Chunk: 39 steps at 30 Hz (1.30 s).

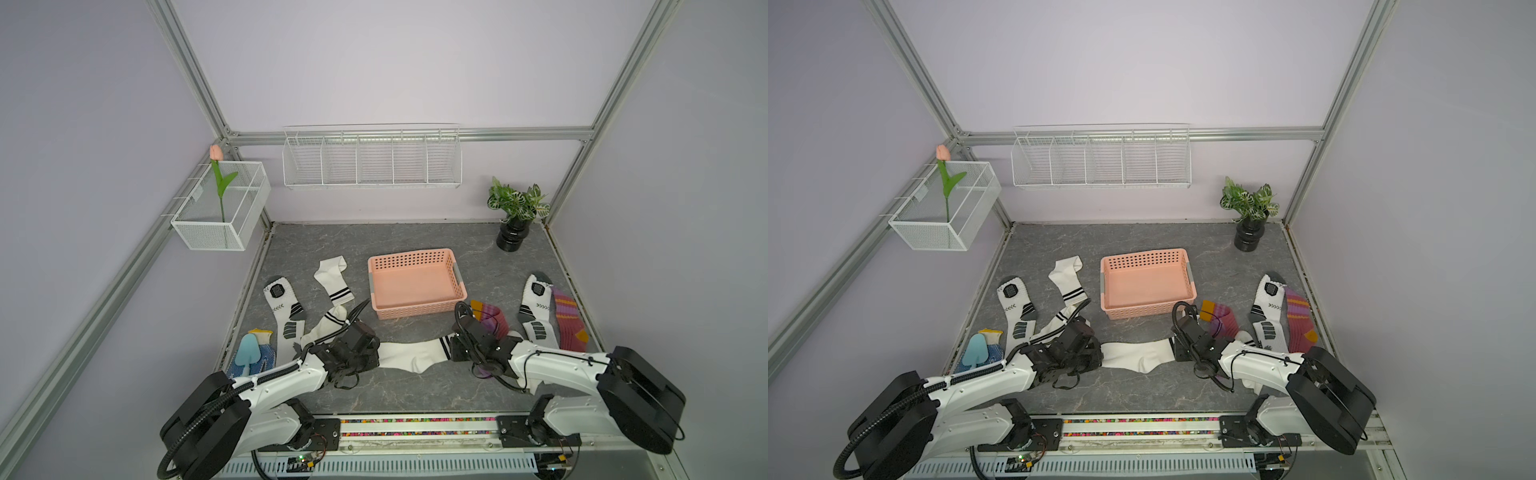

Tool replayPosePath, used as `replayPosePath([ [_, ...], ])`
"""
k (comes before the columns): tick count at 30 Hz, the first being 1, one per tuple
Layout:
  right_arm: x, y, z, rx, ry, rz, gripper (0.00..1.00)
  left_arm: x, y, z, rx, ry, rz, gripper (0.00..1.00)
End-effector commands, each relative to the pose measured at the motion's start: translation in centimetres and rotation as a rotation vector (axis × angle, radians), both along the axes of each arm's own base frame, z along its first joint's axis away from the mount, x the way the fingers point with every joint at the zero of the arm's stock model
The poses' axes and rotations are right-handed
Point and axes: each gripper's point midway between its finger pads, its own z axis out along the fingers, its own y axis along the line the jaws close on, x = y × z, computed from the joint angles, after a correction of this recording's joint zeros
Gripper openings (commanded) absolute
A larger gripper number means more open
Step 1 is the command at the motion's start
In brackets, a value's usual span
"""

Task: Place the socks together as a pair
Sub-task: Adjust the sock at the center of the board.

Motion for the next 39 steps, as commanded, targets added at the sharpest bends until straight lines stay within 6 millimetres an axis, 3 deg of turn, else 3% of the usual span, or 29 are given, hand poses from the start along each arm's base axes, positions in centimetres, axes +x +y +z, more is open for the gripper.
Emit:
replayPosePath([
  [1, -1.0, -2.2, -1.9, -0.069, 0.034, -0.057, 0.16, -0.1, 2.4, -1.3, 0.062, 0.007, 0.081, 0.0],
  [9, -1.8, -3.6, -2.6, -0.116, 0.066, -0.091, 0.14, 0.3, 3.9, -2.2, -0.056, 0.038, 0.168, 0.0],
  [13, -1.7, -3.6, -2.3, -0.107, 0.055, -0.087, 0.14, -0.3, 2.4, -1.6, -0.095, 0.059, 0.077, 0.0],
  [17, -1.4, -2.6, -1.5, -0.073, 0.045, -0.058, 0.14, -0.6, 0.7, 0.3, -0.146, 0.068, -0.024, 0.05],
  [20, -1.2, -1.9, -0.8, -0.052, 0.037, -0.038, 0.15, -0.1, 0.3, 2.3, -0.171, 0.021, -0.037, 0.15],
  [23, -1.1, -1.6, -0.3, -0.046, 0.032, -0.03, 0.15, 0.5, 0.9, 4.5, -0.176, -0.058, -0.019, 0.38],
  [25, -1.0, -1.6, -0.1, -0.044, 0.03, -0.027, 0.15, 1.0, 1.5, 5.4, -0.183, -0.11, 0.018, 0.42],
  [32, -1.0, -1.3, 0.1, -0.03, 0.029, -0.022, 0.16, 0.3, 2.1, 3.5, -0.18, -0.135, 0.003, 0.52],
  [39, -1.0, -1.1, -0.2, -0.023, 0.034, -0.02, 0.16, 0.8, 1.1, 2.6, -0.154, -0.11, -0.051, 0.59],
])
